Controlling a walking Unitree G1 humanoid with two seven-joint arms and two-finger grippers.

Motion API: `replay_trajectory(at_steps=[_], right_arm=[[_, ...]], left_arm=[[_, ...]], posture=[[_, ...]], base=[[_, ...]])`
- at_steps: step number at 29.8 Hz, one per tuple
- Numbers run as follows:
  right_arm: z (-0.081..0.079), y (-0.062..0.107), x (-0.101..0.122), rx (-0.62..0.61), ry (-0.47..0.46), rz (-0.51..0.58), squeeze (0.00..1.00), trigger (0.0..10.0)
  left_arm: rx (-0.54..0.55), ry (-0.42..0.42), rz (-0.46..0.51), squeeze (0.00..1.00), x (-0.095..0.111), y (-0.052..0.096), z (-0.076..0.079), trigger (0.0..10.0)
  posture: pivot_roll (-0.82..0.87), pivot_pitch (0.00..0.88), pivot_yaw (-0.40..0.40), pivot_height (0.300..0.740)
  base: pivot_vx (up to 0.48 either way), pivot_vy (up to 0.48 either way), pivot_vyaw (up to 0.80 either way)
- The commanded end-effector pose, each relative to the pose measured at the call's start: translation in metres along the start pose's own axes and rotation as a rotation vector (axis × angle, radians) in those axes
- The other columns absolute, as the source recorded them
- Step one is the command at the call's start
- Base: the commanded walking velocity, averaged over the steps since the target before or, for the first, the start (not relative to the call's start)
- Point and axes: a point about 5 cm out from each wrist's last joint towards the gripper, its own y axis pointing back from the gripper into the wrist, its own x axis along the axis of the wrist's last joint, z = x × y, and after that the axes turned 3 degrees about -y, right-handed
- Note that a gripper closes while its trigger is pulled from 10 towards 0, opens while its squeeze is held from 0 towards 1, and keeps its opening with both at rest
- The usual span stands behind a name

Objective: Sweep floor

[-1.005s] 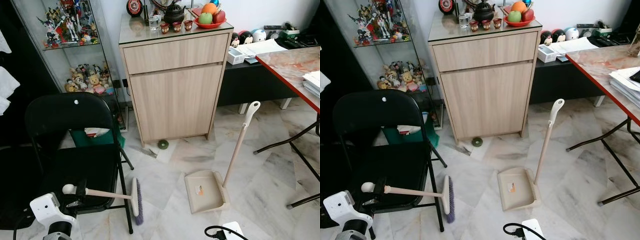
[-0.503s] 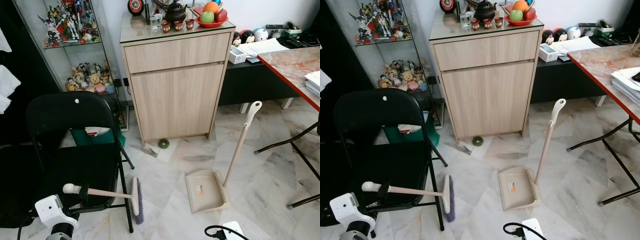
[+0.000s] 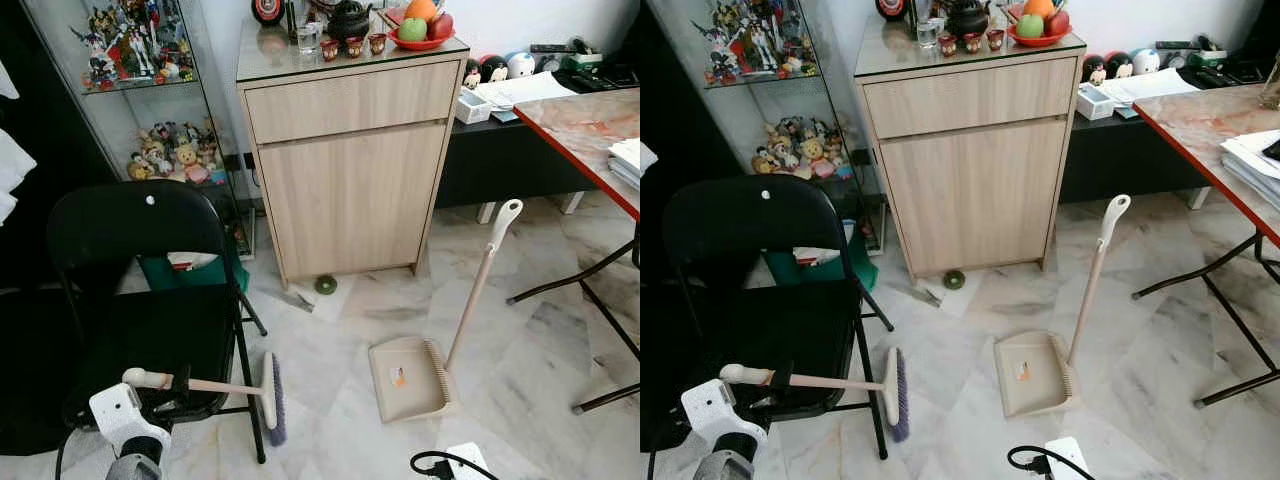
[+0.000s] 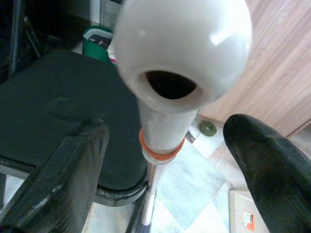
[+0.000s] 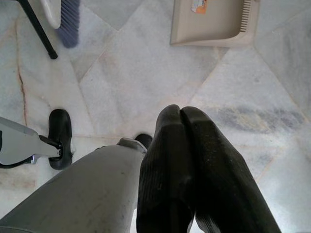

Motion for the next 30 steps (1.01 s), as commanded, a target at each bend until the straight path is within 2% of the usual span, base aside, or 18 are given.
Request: replay_trajectory(at_steps=[1,9,12,13,14,23,30], right_arm=[[0.0003,0.0009,-0.0030,0.003,0.001,-0.006,0.00,10.0],[0.0020,0.0015,-0.0035,-0.003,0.004,-0.003,0.00,10.0],[0.0024,0.0017,-0.0036,-0.005,0.002,-0.001,0.00,10.0],[0.0024,0.0017,-0.0036,-0.005,0.002,-0.001,0.00,10.0],[0.0025,0.0017,-0.0036,-0.005,0.002,-0.001,0.00,10.0],[0.0029,0.0018,-0.0037,-0.003,0.004,-0.002,0.00,10.0],[0.0025,0.0017,-0.0036,0.000,0.005,-0.001,0.00,10.0]], left_arm=[[0.006,-0.021,-0.002,0.00,0.0008,-0.0006,-0.0052,10.0],[0.006,-0.020,0.001,0.00,0.0003,-0.0056,0.0000,10.0],[0.012,-0.023,-0.003,0.00,0.0002,-0.0072,0.0003,3.8],[0.012,-0.023,-0.003,0.00,0.0002,-0.0072,0.0003,3.8],[0.013,-0.024,-0.002,0.00,0.0004,-0.0074,0.0001,0.0],[0.057,-0.043,0.014,0.00,0.0030,-0.0064,-0.0085,0.0],[0.058,-0.042,0.016,0.00,0.0031,-0.0066,-0.0087,0.0]], posture=[[-0.22,0.046,0.067,0.740],[-0.23,0.047,0.066,0.740],[-0.23,0.046,0.066,0.740],[-0.23,0.046,0.066,0.740],[-0.23,0.046,0.066,0.740],[-0.23,0.043,0.063,0.740],[-0.23,0.043,0.063,0.740]], base=[[0.000,0.000,0.00],[0.000,0.000,0.00],[0.000,0.000,0.00],[0.000,0.000,0.00],[0.000,0.000,0.00],[0.000,0.000,0.00],[0.000,0.000,0.00]])
